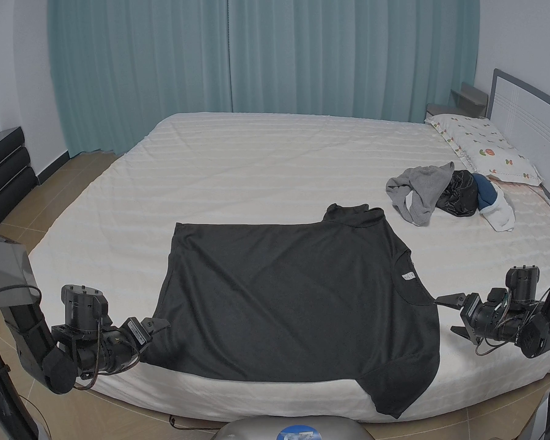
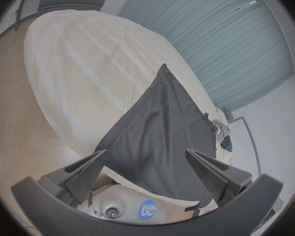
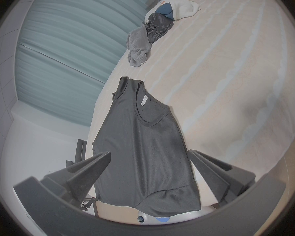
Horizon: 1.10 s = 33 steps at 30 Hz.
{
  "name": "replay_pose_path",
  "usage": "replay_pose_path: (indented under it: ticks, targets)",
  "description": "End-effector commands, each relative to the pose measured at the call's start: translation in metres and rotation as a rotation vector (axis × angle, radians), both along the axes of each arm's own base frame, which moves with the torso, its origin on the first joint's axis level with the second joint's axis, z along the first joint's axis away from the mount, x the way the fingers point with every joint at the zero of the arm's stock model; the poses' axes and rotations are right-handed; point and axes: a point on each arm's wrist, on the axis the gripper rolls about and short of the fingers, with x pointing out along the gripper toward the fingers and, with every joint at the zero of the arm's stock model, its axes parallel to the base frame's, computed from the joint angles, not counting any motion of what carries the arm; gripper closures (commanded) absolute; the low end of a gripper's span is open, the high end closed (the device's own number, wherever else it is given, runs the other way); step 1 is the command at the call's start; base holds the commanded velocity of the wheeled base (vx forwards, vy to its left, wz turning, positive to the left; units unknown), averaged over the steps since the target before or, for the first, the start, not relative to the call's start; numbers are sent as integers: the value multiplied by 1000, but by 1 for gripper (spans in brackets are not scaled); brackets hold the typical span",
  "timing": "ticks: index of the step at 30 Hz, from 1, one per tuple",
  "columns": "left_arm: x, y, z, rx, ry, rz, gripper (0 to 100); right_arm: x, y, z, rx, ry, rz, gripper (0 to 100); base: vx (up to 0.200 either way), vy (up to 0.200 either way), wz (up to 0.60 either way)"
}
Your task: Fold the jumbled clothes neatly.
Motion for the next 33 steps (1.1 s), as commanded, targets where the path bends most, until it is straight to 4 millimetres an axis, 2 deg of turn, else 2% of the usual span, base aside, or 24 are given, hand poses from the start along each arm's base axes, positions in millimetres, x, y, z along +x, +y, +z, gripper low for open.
replay_pose_path:
  ticks: [1, 5, 10, 33]
  targets:
    - [-4, 15, -15, 4, 65, -38, 0, -1, 1, -3, 1, 14, 3, 0, 0, 0, 0]
    - [-1, 26, -21, 0, 39, -100, 0, -1, 1, -4, 1, 18, 3, 0, 0, 0, 0]
    - [1, 25, -33, 42, 60, -143, 0, -1, 2, -6, 1, 26, 7, 0, 0, 0, 0]
    - [13, 19, -42, 102, 42, -167, 0, 1, 2, -7, 2, -2, 4, 0, 0, 0, 0]
